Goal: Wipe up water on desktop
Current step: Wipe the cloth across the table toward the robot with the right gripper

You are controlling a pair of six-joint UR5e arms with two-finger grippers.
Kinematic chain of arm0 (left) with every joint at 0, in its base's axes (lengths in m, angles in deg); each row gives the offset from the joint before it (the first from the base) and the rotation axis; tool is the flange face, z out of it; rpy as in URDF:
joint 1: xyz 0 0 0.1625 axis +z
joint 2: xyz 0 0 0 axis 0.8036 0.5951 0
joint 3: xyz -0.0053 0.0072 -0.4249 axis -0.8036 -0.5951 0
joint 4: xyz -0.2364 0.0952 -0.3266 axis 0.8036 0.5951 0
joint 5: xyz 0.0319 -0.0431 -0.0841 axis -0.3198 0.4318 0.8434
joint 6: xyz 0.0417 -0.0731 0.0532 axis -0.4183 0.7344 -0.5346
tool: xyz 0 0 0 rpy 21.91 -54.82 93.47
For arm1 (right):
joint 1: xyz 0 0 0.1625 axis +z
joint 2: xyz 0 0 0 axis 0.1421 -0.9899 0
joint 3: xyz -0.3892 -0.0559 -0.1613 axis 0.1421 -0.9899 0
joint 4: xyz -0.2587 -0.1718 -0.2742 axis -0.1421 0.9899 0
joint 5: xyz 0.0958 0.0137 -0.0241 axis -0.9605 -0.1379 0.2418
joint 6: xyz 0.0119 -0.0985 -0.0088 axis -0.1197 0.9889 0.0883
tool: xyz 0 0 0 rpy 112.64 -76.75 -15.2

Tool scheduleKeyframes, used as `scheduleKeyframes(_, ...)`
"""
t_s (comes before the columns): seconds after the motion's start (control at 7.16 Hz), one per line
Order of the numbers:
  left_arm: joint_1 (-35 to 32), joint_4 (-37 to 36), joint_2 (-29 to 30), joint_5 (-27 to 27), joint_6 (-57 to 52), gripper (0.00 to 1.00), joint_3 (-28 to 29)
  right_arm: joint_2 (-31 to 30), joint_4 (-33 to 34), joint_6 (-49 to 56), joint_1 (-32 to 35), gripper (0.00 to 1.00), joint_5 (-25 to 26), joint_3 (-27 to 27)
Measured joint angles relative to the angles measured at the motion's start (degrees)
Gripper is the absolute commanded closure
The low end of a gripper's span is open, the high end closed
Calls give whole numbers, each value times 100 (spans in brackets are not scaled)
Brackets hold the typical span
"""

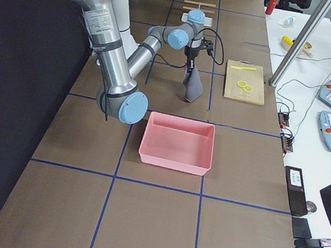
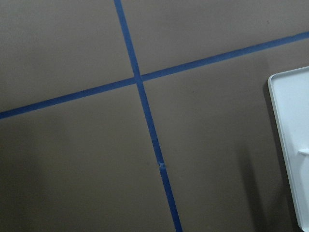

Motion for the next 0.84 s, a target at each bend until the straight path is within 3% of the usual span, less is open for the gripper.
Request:
scheduleKeyframes(0.42, -16, 5, -13, 31, -24, 0, 8, -822, 13, -98, -309, 100, 315, 322)
scheduleKeyframes(0.56, -16, 10, -14, 32, -25, 0, 9, -725, 1, -174, -481, 100, 412, 170)
scheduleKeyframes(0.84, -17, 14, -14, 32, -25, 0, 8, 194, -67, -787, -859, 100, 572, -602)
